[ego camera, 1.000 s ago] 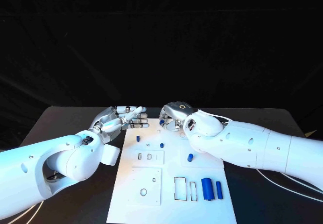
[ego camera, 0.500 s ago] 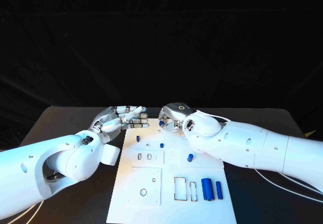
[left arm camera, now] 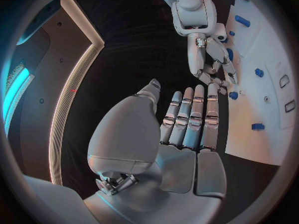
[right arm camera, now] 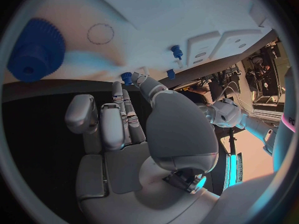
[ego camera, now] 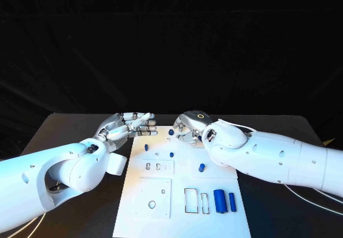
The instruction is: Assemble the parts on the task board
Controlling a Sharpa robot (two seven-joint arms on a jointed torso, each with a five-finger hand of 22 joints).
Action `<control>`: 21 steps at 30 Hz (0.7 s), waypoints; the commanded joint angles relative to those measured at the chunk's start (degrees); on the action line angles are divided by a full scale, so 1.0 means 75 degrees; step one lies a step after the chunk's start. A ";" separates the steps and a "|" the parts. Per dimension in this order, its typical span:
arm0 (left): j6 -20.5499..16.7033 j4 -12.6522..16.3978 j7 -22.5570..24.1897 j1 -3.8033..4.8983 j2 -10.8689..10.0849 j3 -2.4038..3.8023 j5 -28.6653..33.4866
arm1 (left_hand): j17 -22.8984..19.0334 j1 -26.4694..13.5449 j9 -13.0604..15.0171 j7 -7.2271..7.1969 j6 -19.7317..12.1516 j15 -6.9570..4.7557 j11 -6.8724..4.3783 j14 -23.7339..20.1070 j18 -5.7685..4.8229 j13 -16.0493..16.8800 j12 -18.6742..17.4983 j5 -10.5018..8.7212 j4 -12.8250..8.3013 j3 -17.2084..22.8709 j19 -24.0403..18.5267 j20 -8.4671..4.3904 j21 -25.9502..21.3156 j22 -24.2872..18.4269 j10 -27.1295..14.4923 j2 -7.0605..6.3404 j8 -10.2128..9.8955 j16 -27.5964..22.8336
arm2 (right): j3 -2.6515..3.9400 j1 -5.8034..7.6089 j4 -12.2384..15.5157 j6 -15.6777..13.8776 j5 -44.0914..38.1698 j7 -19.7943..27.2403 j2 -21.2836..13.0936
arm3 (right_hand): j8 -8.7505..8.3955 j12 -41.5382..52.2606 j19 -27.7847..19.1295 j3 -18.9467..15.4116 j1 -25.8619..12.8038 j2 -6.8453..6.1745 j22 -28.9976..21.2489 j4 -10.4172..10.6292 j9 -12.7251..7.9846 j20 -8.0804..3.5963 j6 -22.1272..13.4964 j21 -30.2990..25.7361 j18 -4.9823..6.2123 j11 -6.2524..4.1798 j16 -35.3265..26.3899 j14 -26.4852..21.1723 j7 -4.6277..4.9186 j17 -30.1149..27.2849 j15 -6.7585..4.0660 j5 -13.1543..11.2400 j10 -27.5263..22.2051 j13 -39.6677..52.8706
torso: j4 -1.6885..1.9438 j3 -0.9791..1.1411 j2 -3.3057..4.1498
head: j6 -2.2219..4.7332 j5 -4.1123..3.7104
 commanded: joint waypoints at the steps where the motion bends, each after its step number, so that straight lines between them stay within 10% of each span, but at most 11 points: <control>1: 0.0136 -0.0004 0.0041 0.0014 0.0000 0.0007 0.0014 | -0.0008 0.0077 -0.0009 0.0103 0.0002 0.0048 0.0047 -0.0012 0.0040 -0.0010 -0.0020 0.0035 -0.0010 -0.0038 0.0044 0.0032 -0.0052 -0.0012 0.0016 0.0000 -0.0031 -0.0044 | 0.0041 0.0045 0.0430 -0.0074 0.0119 -0.0203 -0.0366 | 0.0067 0.0099 0.0050 -0.0003 0.0007 -0.0084 0.0061 0.0073 0.0039 0.0017 0.0147 0.0055 -0.0040 -0.0032 0.0039 0.0205 -0.0005 -0.0020 0.0015 0.0018 0.0151 0.0035 | -0.0003 0.0004 -0.0012 | 0.0033 -0.0025; 11: 0.0151 -0.0082 0.0033 0.0014 -0.0020 0.0006 0.0025 | -0.0007 0.0081 -0.0009 0.0102 0.0003 0.0048 0.0047 -0.0011 0.0040 -0.0010 -0.0022 0.0035 -0.0010 -0.0039 0.0044 0.0032 -0.0053 -0.0013 0.0017 0.0003 -0.0033 -0.0046 | 0.0152 0.0359 0.1920 0.0643 0.1419 -0.0388 -0.2231 | 0.0151 0.1602 0.0283 -0.0562 -0.0120 -0.0477 0.0410 0.0391 0.0130 -0.0198 0.0239 0.0224 -0.0107 -0.0337 0.0293 0.0301 -0.0168 0.0340 -0.0236 0.0240 0.1520 0.0991 | -0.0127 0.0014 -0.0091 | 0.0095 -0.0137; 21: 0.0179 -0.0123 0.0024 0.0013 0.0024 0.0005 0.0029 | -0.0007 0.0087 -0.0009 0.0102 0.0005 0.0049 0.0047 -0.0009 0.0040 -0.0010 -0.0026 0.0035 -0.0011 -0.0042 0.0045 0.0033 -0.0056 -0.0015 0.0020 0.0008 -0.0035 -0.0051 | 0.0158 0.0409 0.1704 0.1184 0.1608 -0.0480 -0.2479 | 0.0318 0.6316 0.0592 -0.1992 0.0456 -0.0296 0.0948 0.1237 0.0298 -0.0131 -0.0313 0.0463 -0.0201 -0.0229 0.1328 0.0557 -0.0074 0.1998 -0.0138 0.0476 0.1145 0.5794 | -0.0122 0.0019 -0.0088 | 0.0055 -0.0198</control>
